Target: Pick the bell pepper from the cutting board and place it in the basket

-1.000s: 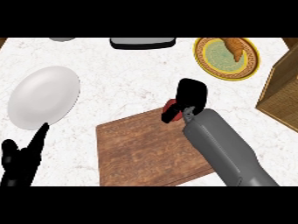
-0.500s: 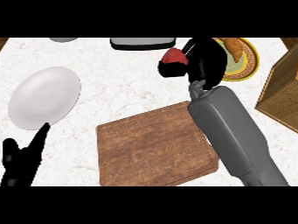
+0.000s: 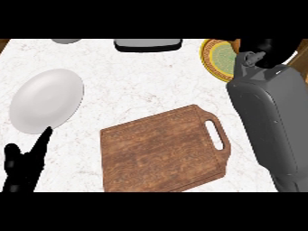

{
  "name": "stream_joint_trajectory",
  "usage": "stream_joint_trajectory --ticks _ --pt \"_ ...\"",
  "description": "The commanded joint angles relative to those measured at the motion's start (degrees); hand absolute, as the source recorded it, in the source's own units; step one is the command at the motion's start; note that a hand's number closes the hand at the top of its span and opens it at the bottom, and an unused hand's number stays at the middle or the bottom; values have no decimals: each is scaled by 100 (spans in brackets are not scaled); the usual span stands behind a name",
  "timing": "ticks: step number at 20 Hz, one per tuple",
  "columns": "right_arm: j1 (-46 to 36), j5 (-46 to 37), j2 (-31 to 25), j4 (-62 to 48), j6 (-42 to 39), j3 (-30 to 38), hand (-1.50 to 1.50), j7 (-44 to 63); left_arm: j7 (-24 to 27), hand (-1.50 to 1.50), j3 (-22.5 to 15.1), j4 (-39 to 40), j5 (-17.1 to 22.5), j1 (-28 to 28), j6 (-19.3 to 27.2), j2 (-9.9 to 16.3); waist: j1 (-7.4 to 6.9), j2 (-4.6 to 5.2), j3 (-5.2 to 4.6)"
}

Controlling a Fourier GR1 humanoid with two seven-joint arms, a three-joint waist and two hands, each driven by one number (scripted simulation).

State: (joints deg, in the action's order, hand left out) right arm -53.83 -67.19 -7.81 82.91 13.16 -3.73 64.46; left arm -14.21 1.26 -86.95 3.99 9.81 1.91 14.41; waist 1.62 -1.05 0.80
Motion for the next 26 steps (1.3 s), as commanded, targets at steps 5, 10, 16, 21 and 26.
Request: stream_joint_trajectory --ticks 5,10,16,21,26 --pt "-558 -148 -600 407 -866 1045 150 740 -190 0 -334 392 -113 34 61 -419 -62 79 -85" --pt "-634 189 -1189 316 -1304 1745 150 368 -28 0 -139 555 32 -30 -201 -259 -83 91 -86" --pt "-170 460 -1609 131 -1446 2216 150 -174 -35 0 -266 382 -186 183 -62 -380 -135 104 -80" --pt "238 793 -1840 214 -1488 2481 150 -641 106 0 -214 591 -198 -3 -46 -495 -116 104 -81" --pt "595 1091 -1843 -321 -697 2938 150 -1219 -88 0 -157 427 -112 24 -258 -347 -176 125 -75"
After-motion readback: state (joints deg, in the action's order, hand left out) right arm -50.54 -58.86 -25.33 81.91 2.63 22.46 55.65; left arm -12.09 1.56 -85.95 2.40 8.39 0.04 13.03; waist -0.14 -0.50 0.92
